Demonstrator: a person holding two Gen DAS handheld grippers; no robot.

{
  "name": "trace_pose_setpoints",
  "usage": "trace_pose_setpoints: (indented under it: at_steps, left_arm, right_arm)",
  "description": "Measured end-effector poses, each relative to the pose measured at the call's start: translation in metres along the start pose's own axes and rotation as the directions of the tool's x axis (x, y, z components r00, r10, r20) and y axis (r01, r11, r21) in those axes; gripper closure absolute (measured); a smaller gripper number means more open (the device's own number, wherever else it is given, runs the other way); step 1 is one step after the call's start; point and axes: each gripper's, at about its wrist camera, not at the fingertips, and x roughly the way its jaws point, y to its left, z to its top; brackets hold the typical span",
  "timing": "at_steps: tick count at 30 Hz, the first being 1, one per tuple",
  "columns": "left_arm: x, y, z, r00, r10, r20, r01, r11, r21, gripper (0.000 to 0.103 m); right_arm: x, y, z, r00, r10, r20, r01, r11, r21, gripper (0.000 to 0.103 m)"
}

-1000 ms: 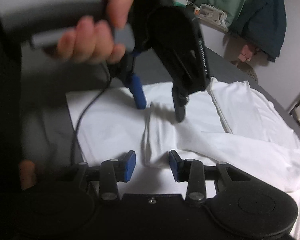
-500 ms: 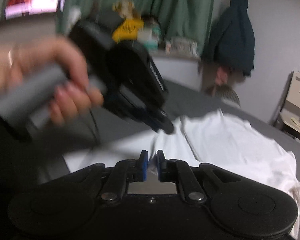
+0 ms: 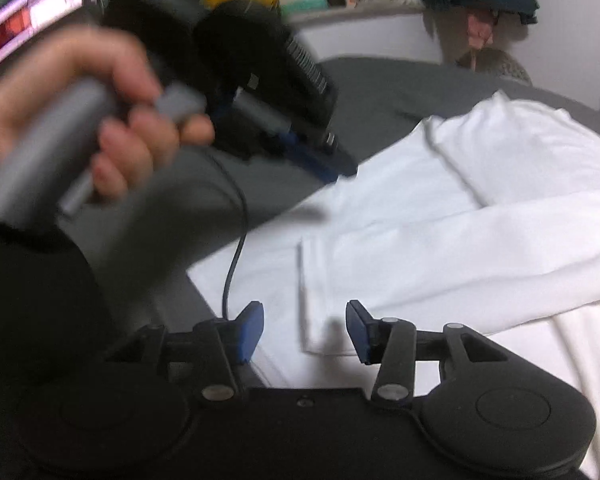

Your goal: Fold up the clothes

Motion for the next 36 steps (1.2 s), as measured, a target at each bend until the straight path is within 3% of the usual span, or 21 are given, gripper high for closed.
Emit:
trace_pose_setpoints:
  at_steps: [1, 2, 3, 4, 6, 9, 12, 14, 19, 24, 27, 30, 36]
  left_arm:
    - [-0.001, -0.006, -0.001, 1.0, -0.018, 0.007, 0.018, 0.999, 0.032, 0.066]
    - [-0.003, -0.013, -0.002, 0.999, -0.027, 0.02, 0.026, 0.998, 0.065, 0.037]
    - [-0.006, -0.023, -0.004, 0.999, -0.03, 0.045, 0.025, 0.994, 0.107, 0.017]
    - [-0.01, -0.032, -0.004, 0.997, -0.028, 0.073, 0.018, 0.989, 0.146, 0.014]
    - [-0.013, -0.052, -0.003, 0.993, -0.025, 0.116, 0.0, 0.978, 0.209, 0.014]
    - [0.0, -0.075, 0.0, 0.996, -0.016, 0.091, 0.004, 0.992, 0.13, 0.014]
    - [0.024, -0.086, -0.002, 0.998, -0.043, 0.039, 0.043, 0.999, -0.01, 0.014]
    - [0.036, -0.094, -0.009, 0.998, -0.062, 0.019, 0.062, 0.998, 0.008, 0.014]
    - [0.047, -0.108, -0.026, 0.999, 0.004, 0.034, -0.009, 0.988, 0.154, 0.014]
    - [0.054, -0.11, -0.02, 0.998, -0.045, 0.037, 0.038, 0.986, 0.163, 0.014]
    - [0.066, -0.11, -0.019, 0.998, -0.067, 0.021, 0.063, 0.987, 0.151, 0.014]
    - [0.082, -0.112, -0.023, 1.0, 0.001, -0.032, 0.004, 0.984, 0.177, 0.014]
    - [0.091, -0.123, -0.033, 0.992, 0.112, -0.057, -0.089, 0.947, 0.31, 0.014]
  right_arm:
    - [-0.008, -0.013, 0.003, 1.0, -0.009, 0.022, 0.008, 1.0, 0.023, 0.058]
    - [-0.016, -0.027, 0.007, 0.999, -0.018, 0.044, 0.016, 0.999, 0.046, 0.058]
    - [-0.027, -0.048, 0.008, 0.996, -0.062, 0.063, 0.056, 0.994, 0.095, 0.058]
    - [-0.036, -0.076, 0.011, 0.988, -0.134, 0.077, 0.121, 0.98, 0.155, 0.058]
    - [-0.055, -0.131, 0.016, 0.956, -0.278, 0.092, 0.244, 0.93, 0.276, 0.059]
    - [-0.079, -0.22, 0.018, 0.903, -0.425, 0.058, 0.346, 0.803, 0.485, 0.06]
    - [-0.091, -0.294, 0.002, 0.944, -0.311, 0.112, 0.128, 0.655, 0.745, 0.06]
    - [-0.087, -0.323, -0.01, 0.949, -0.278, 0.149, 0.03, 0.549, 0.835, 0.06]
    - [-0.061, -0.34, -0.028, 0.949, -0.259, 0.179, -0.032, 0.485, 0.874, 0.059]
    - [-0.035, -0.352, -0.026, 0.942, -0.263, 0.208, -0.083, 0.42, 0.904, 0.055]
    - [-0.032, -0.355, -0.031, 0.918, -0.298, 0.26, -0.13, 0.393, 0.91, 0.053]
    - [-0.04, -0.357, -0.038, 0.887, -0.365, 0.281, -0.14, 0.368, 0.919, 0.059]
    - [-0.053, -0.368, -0.059, 0.896, -0.371, 0.243, -0.165, 0.23, 0.959, 0.063]
